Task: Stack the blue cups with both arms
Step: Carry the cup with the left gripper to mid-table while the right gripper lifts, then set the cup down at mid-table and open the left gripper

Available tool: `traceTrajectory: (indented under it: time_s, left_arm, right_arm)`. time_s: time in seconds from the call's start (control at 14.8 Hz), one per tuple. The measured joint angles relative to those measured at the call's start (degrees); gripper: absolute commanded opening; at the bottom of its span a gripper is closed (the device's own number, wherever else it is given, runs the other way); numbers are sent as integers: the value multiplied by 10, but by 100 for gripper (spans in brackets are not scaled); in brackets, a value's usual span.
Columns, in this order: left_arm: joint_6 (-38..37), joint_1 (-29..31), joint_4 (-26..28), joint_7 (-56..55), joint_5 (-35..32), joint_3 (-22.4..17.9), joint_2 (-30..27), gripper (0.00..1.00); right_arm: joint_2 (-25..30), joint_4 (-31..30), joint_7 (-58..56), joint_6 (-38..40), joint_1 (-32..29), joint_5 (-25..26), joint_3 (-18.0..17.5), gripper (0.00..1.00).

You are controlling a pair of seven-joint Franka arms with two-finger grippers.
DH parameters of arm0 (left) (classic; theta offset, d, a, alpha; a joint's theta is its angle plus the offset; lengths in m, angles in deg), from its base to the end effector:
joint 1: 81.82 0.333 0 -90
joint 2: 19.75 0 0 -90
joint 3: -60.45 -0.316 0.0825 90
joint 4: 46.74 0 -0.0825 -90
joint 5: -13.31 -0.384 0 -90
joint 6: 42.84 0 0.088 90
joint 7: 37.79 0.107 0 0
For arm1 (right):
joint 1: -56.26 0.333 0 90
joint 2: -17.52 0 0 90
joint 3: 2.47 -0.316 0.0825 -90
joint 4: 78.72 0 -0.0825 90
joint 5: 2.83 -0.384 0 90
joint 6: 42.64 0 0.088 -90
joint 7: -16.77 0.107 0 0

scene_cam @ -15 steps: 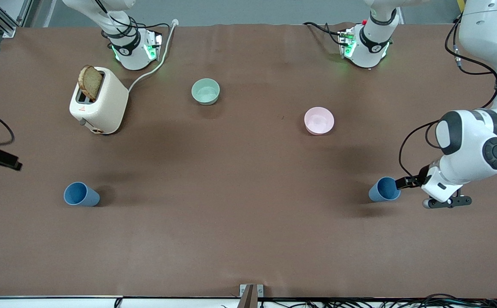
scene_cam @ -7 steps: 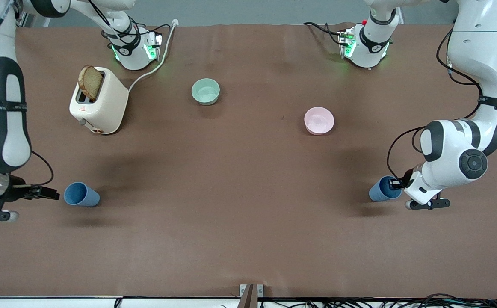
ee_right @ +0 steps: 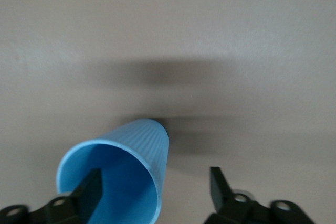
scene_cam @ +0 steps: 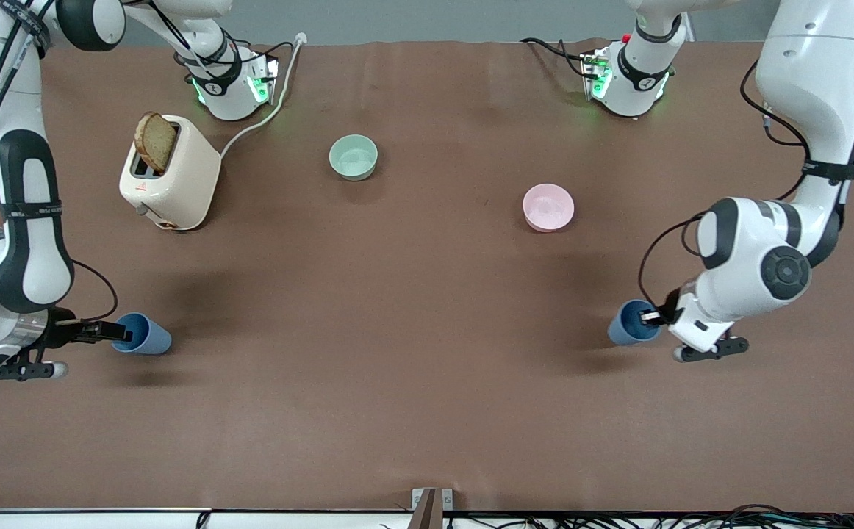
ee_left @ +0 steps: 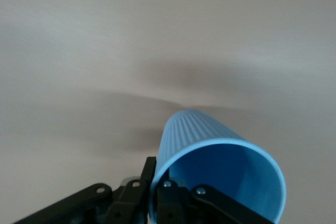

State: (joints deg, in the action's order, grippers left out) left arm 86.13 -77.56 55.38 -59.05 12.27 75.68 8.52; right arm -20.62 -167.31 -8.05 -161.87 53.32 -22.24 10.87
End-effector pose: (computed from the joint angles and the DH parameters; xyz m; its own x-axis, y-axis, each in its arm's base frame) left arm 0.6450 -0.1101 0.2871 0.9798 0.1941 -0.0481 0.1980 -0.9751 0.0999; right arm 0.6755 -0.1557 0.2593 0.9987 0.0112 -0.0493 0.0027 -0.9858 -0.1680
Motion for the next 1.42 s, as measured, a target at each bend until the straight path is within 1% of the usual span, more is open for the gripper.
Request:
traceTrajectory:
  time_s: [0.14, 0.2, 0.34, 0.54, 0.74, 0.81, 0.88, 0.95, 1.02, 1.15, 1.29, 1.42]
  left_arm:
    - [-6, -10, -4, -95, 0, 56, -12, 0]
    - [-7, -28, -7, -141, -1, 71, -14, 0]
    - [-8, -94, -19, -239, -4, 77, -8, 0]
    - [-7, -190, -55, -368, -36, 75, 35, 0]
    - [5, -238, -87, -453, -70, 73, 91, 1]
    - [12, -246, -95, -466, -72, 73, 106, 3]
    - [18, -253, -101, -473, -73, 71, 119, 13]
    - [19, -256, -105, -476, -73, 70, 126, 51]
    - [19, -256, -108, -476, -73, 70, 126, 100]
    - [20, -255, -115, -476, -73, 67, 127, 100]
    - [4, -249, -139, -476, -82, 57, 118, 100]
    - [-65, -229, -176, -462, -106, 44, 80, 100]
  right_arm:
    - [0, -8, -3, -5, 0, 0, 0, 6]
    - [0, -8, -3, -6, 0, 0, -1, 2]
    - [0, -8, -4, -6, 1, -1, -1, 1]
    - [2, -8, -4, -6, 2, -1, -1, 1]
    - [17, -2, -4, 5, 5, -1, -2, 1]
    - [31, 1, -4, 20, 7, -1, -2, 1]
    - [49, 5, -3, 35, 11, -1, -2, 1]
    - [72, 7, 6, 48, 19, -1, -2, 1]
    - [96, 8, 25, 66, 28, 0, -2, 1]
    - [140, 9, 75, 96, 50, 9, -4, 1]
    - [172, 8, 141, 115, 83, 29, -6, 1]
    - [192, 8, 210, 136, 118, 39, -13, 1]
